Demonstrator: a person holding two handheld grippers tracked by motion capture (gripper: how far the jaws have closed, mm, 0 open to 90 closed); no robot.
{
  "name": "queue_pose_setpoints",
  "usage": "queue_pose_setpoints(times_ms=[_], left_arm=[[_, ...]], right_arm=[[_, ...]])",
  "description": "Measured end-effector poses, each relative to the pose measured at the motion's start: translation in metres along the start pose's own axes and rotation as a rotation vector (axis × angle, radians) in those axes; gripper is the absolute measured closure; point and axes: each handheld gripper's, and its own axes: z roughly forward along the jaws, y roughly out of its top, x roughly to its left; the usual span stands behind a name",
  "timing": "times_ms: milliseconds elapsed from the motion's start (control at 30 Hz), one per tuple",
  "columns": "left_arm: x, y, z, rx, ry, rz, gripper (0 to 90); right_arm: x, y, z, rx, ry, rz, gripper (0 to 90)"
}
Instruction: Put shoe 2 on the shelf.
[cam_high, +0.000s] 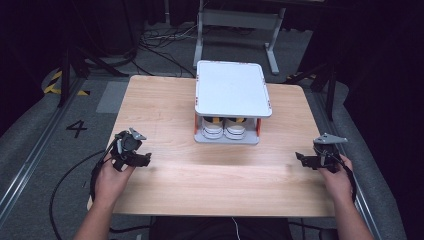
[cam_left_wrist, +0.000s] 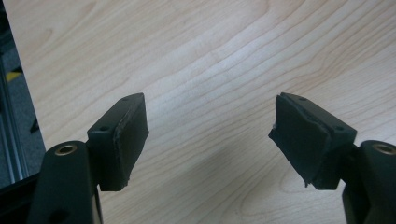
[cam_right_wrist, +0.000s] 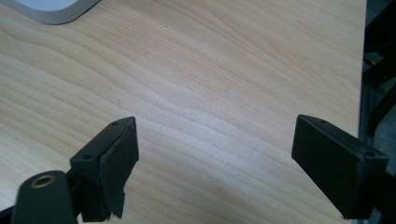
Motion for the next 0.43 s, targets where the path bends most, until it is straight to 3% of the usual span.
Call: queue_pose_setpoints(times_ms=[100,200,267,433], left_arm=[[0.003,-0.001,0.003,0.010,-0.034,-0.039,26.0],[0.006,-0.002,0.004,0.007,-0.049,-0.054,24.7],[0.009,-0.003,0.005,-0.003,-0.078,-0.078,23.5],[0.015,-0.007,0.007,-0.025,-0.109,-0.111,22.5]], right_arm=[[-0.002,-0.003,0.009,0.015,0.087,0.040,15.2],[-0.003,-0.005,0.016,0.005,0.131,0.076,15.2],[-0.004,-0.006,0.018,-0.007,0.131,0.087,15.3],[-0.001,-0.005,0.020,-0.018,0.082,0.052,15.9]])
